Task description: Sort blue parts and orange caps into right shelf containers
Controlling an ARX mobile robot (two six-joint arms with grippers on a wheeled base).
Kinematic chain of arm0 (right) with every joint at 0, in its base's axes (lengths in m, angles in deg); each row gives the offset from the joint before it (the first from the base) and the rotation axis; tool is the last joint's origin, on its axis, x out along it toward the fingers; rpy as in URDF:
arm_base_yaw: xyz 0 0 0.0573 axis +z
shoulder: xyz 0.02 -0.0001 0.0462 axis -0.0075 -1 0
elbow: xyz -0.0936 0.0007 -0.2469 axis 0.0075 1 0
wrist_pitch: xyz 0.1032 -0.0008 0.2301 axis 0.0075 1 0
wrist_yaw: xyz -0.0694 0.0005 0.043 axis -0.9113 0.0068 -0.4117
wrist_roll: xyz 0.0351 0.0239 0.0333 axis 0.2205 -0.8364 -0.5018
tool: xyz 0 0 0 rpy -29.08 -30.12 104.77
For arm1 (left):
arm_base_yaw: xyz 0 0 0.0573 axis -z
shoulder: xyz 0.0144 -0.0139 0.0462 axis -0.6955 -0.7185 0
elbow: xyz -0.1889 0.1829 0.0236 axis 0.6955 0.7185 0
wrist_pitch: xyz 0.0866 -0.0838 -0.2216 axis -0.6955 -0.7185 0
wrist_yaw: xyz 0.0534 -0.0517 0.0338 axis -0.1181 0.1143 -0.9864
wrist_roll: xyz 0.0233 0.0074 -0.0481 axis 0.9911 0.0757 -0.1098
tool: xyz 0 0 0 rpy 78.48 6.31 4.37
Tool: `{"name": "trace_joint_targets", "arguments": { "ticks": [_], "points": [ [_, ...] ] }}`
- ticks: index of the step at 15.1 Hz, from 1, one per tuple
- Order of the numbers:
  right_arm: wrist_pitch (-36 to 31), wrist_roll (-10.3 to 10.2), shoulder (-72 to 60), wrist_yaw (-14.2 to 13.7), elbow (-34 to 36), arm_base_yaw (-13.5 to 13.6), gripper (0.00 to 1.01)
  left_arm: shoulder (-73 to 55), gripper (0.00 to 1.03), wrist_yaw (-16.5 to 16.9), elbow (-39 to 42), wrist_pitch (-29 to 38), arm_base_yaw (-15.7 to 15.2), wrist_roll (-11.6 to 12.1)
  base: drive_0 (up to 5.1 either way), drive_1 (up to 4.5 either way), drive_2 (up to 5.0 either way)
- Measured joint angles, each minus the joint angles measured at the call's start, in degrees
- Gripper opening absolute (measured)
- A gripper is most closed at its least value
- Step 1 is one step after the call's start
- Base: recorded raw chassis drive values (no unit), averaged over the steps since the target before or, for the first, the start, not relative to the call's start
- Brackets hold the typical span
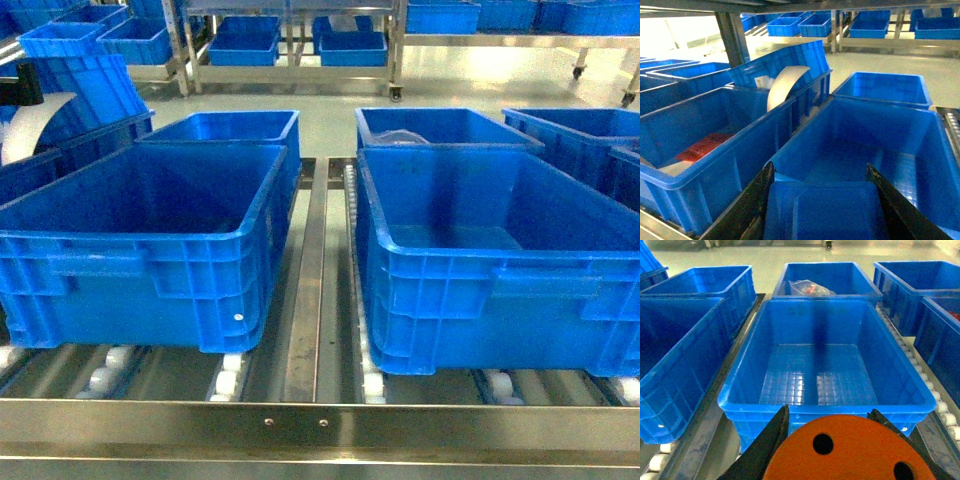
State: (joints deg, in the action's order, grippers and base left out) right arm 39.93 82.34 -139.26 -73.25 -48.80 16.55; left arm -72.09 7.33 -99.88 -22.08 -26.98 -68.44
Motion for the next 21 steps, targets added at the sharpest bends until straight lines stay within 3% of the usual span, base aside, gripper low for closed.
{"name": "trace_joint_targets", "arguments": {
  "ticks": [7, 15, 21],
  "points": [
    [-0.02, 0.00, 0.02, 0.15, 0.00, -0.04, 0.42, 0.02, 0.41, -0.24, 0.00, 0.07, -0.09, -0.02, -0.6, 0.33, 0.3],
    [-0.17, 0.00, 0.00, 0.15, 0.00, -0.04, 0.42, 0.02, 0.41, -0.11, 0.00, 0.02, -0.09, -0.02, 0.1, 4.06, -3.8],
    [-0.24, 0.00, 0.00, 0.15, 0.00, -0.04, 0.42, -0.15, 0.41, -0.17, 0.00, 0.07, -0.11, 0.00, 0.0, 0.00, 0.0]
  ]
}}
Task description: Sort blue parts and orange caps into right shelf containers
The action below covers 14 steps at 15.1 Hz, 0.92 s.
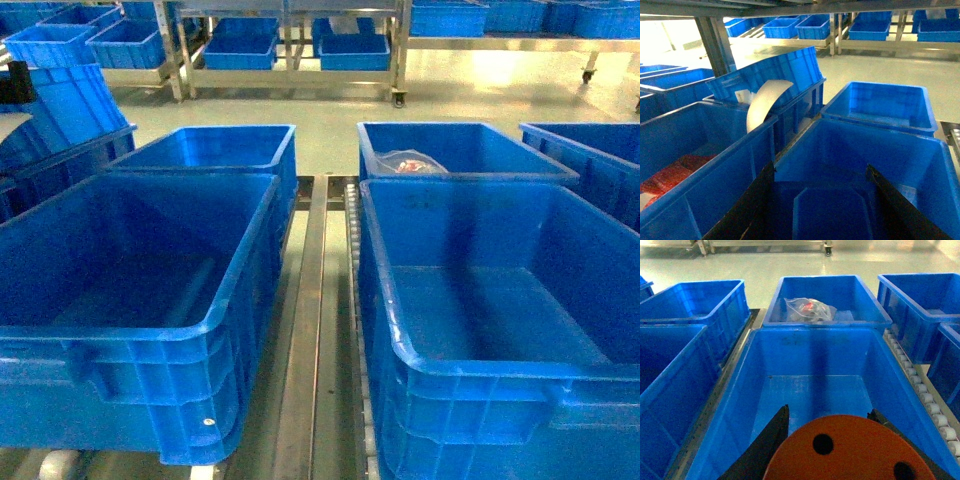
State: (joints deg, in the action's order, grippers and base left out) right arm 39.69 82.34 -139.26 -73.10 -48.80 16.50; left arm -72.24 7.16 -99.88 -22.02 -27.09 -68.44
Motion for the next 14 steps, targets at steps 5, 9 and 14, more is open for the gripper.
{"name": "trace_joint_targets", "arguments": {
  "ticks": [5, 9, 14],
  "points": [
    [0.22, 0.00, 0.00, 0.02, 0.00, 0.02, 0.42, 0.00, 0.41, -0.02, 0.00, -0.09, 0.02, 0.00, 0.0, 0.00, 0.0],
    [0.22, 0.00, 0.02, 0.02, 0.00, 0.02, 0.42, 0.00, 0.41, -0.02, 0.00, -0.09, 0.02, 0.00, 0.0, 1.85, -1.8],
    [0.22, 0.00, -0.04, 0.02, 0.00, 0.00, 0.42, -0.04, 0.41, 0.00, 0.00, -0.09, 0.02, -0.02, 0.0, 2.41, -2.3]
  ]
}}
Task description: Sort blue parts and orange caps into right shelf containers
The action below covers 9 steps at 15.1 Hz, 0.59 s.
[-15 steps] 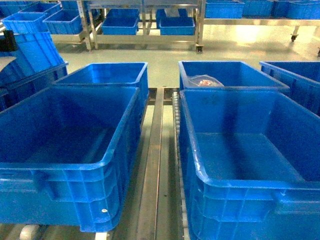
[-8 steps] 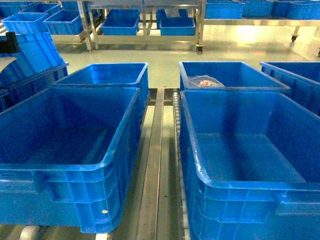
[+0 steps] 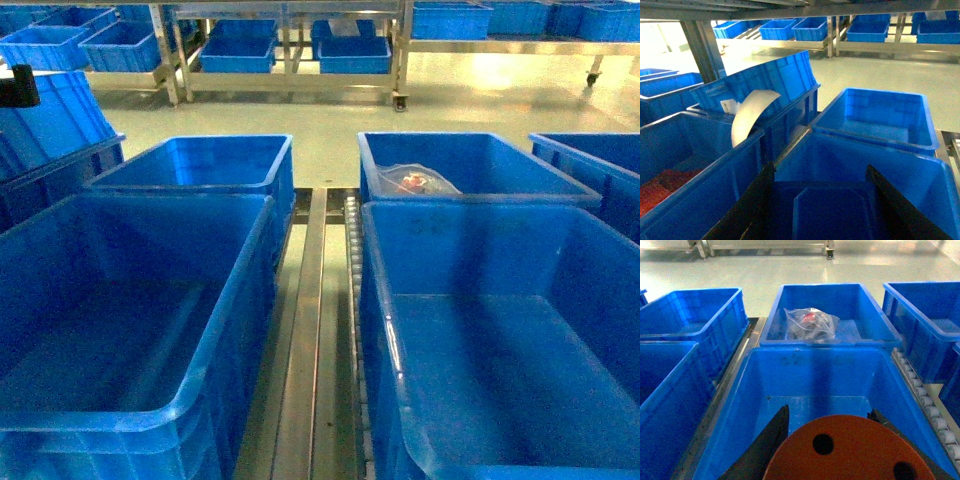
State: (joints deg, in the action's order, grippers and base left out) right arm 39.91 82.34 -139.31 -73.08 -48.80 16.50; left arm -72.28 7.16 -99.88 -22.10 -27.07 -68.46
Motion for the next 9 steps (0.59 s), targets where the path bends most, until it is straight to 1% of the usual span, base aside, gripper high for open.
{"name": "trace_joint_targets", "arguments": {
  "ticks": [9],
  "points": [
    [-0.02, 0.00, 0.04, 0.00, 0.00, 0.00, 0.42, 0.00, 0.41, -0.04, 0.00, 0.04, 0.00, 0.00, 0.0, 0.00, 0.0]
  ]
}}
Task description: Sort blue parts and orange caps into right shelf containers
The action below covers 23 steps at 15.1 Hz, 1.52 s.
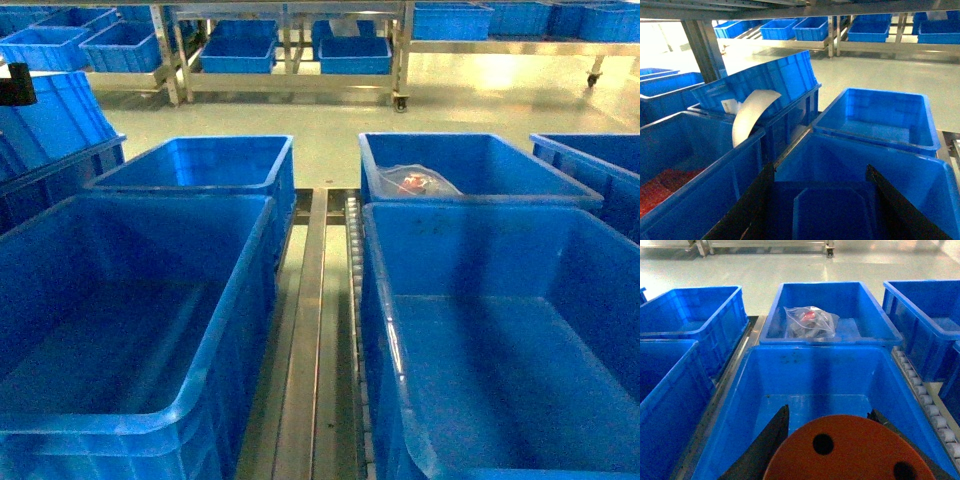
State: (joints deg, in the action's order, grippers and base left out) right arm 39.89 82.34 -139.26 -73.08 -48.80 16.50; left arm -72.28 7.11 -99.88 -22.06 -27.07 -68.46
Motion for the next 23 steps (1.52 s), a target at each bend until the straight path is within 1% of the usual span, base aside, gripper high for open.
{"name": "trace_joint_targets", "arguments": {
  "ticks": [16, 17, 20, 21, 22, 23],
  "points": [
    [0.00, 0.00, 0.00, -0.02, 0.00, 0.00, 0.42, 0.00, 0.41, 0.02, 0.00, 0.00, 0.00, 0.00, 0.0, 0.00, 0.0],
    [0.00, 0.00, 0.00, 0.00, 0.00, 0.00, 0.52, 0.00, 0.46, 0.02, 0.00, 0.00, 0.00, -0.04, 0.0, 0.00, 0.0],
    [0.00, 0.00, 0.00, -0.02, 0.00, 0.00, 0.92, 0.00, 0.86, 0.02, 0.00, 0.02, 0.00, -0.07, 0.0, 0.00, 0.0],
    [-0.02, -0.02, 0.00, 0.00, 0.00, 0.00, 1.00, 0.00, 0.99, 0.02, 0.00, 0.02, 0.00, -0.04, 0.0, 0.00, 0.0],
    [0.00, 0.00, 0.00, 0.00, 0.00, 0.00, 0.97, 0.00, 0.97, 0.02, 0.00, 0.02, 0.00, -0.04, 0.0, 0.00, 0.0],
    [-0.02, 0.00, 0.00, 0.00, 0.00, 0.00, 0.98, 0.00, 0.98, 0.02, 0.00, 0.02, 0.00, -0.04, 0.0, 0.00, 0.0]
  ]
}}
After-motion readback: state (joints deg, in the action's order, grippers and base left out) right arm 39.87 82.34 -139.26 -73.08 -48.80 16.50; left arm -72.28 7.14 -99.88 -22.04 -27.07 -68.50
